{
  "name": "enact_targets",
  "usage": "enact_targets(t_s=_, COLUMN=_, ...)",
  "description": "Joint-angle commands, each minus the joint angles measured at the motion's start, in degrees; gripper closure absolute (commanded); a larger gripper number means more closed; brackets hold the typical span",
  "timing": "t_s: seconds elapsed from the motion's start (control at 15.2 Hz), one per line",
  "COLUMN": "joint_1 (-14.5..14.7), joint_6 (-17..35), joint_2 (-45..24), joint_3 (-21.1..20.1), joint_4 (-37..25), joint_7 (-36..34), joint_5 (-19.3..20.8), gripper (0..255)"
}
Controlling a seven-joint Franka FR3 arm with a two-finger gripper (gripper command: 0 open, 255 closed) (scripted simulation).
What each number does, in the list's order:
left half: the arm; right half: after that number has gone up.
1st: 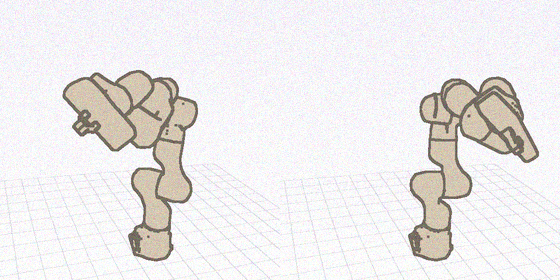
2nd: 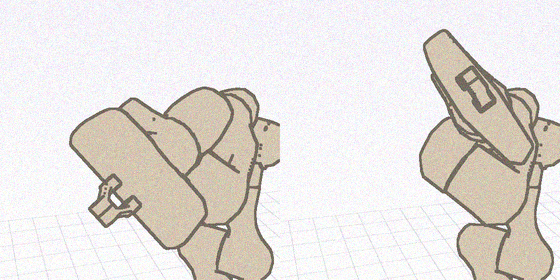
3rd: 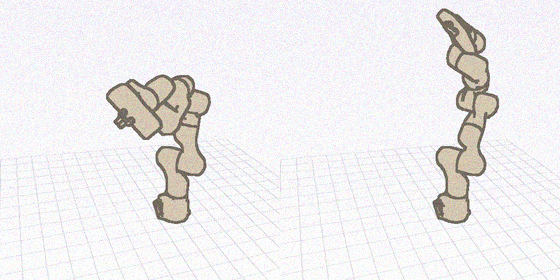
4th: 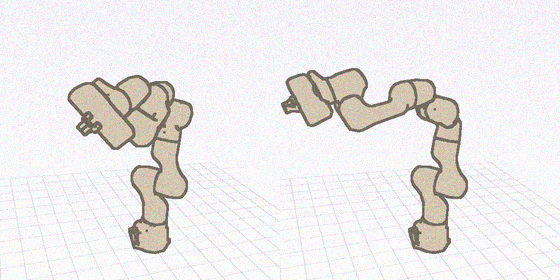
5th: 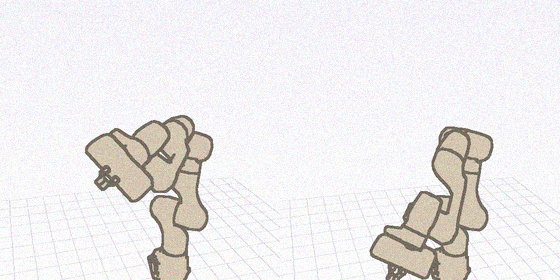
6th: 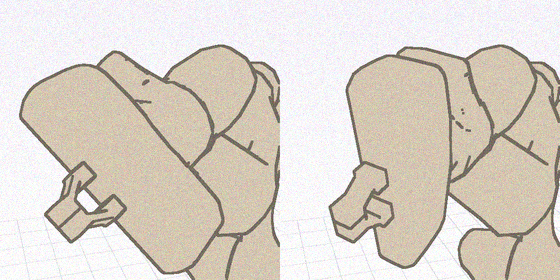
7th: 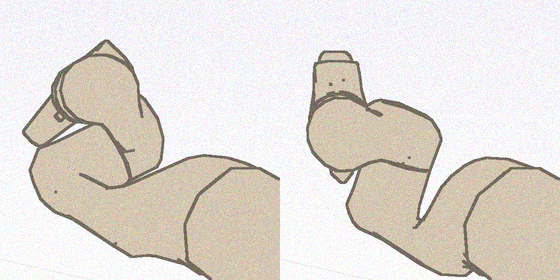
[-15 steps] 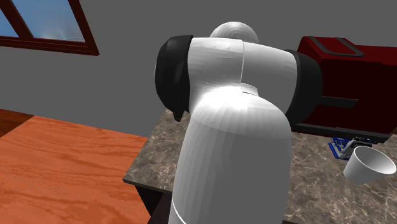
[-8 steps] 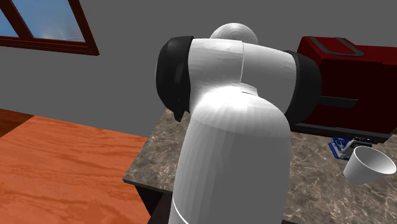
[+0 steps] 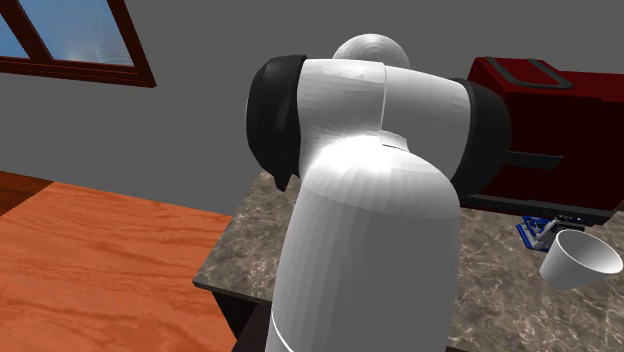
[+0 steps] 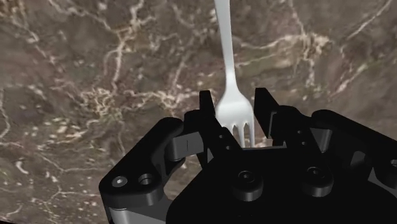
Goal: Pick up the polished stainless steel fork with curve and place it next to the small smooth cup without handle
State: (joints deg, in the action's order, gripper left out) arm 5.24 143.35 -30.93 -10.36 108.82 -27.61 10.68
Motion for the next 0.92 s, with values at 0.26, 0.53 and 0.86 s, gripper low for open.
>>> enact_targets(t_s=0.26, joint_1=0.2, joint_6=-1.4, joint_2=1.2, joint_3=-0.5, joint_4=0.0, joint_7=-0.1, joint_5=-0.4, gripper=255)
enact_targets(t_s=0.53, joint_1=-0.1, joint_6=-3.7, joint_2=3.3, joint_3=-1.0, joint_4=-0.1, joint_7=0.4, joint_5=-1.1, gripper=255)
enact_targets(t_s=0.86, joint_1=-0.5, joint_6=-6.6, joint_2=5.9, joint_3=-1.5, joint_4=-0.5, joint_7=1.0, joint_5=-1.9, gripper=255)
